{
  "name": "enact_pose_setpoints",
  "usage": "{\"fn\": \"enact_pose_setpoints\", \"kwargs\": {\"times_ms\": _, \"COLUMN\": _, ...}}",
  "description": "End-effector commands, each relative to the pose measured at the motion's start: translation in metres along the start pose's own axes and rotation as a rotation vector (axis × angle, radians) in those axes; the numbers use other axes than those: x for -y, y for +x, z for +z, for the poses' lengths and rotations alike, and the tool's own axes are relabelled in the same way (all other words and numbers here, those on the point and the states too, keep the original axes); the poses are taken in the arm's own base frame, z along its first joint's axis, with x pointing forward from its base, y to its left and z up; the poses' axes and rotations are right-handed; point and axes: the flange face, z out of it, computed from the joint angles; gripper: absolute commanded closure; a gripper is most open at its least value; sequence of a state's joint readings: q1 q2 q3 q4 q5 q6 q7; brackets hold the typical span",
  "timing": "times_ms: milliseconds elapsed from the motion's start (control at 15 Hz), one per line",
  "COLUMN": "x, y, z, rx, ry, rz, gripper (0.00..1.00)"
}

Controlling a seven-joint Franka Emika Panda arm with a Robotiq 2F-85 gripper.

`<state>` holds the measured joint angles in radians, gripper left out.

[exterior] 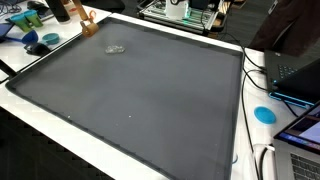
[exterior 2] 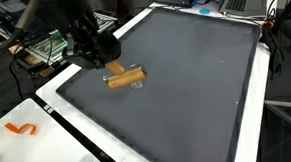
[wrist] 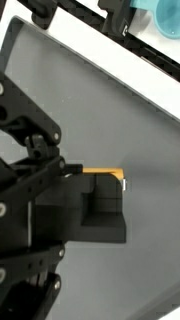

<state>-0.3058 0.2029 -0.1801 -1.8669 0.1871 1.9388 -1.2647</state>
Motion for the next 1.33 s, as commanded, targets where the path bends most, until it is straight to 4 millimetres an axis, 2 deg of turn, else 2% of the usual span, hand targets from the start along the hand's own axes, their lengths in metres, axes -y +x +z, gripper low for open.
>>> {"fn": "enact_pose_setpoints", "kwargs": {"times_ms": 0, "x": -0.006, "y": -0.007, "z": -0.005, "rx": -0.02, "ry": 0.025, "rz": -0.011, "gripper": 0.76}}
{"fn": "enact_pose_setpoints", "kwargs": {"times_ms": 600, "x": -0.004, "y": -0.007, "z": -0.003, "rx": -0.014, "ry": 0.009, "rz": -0.059, "gripper": 0.76}}
{"fn": "enact_pose_setpoints", "kwargs": {"times_ms": 1267, "x": 0.021, "y": 0.005, "z": 0.002, "rx": 0.006, "ry": -0.016, "rz": -0.102, "gripper": 0.76}}
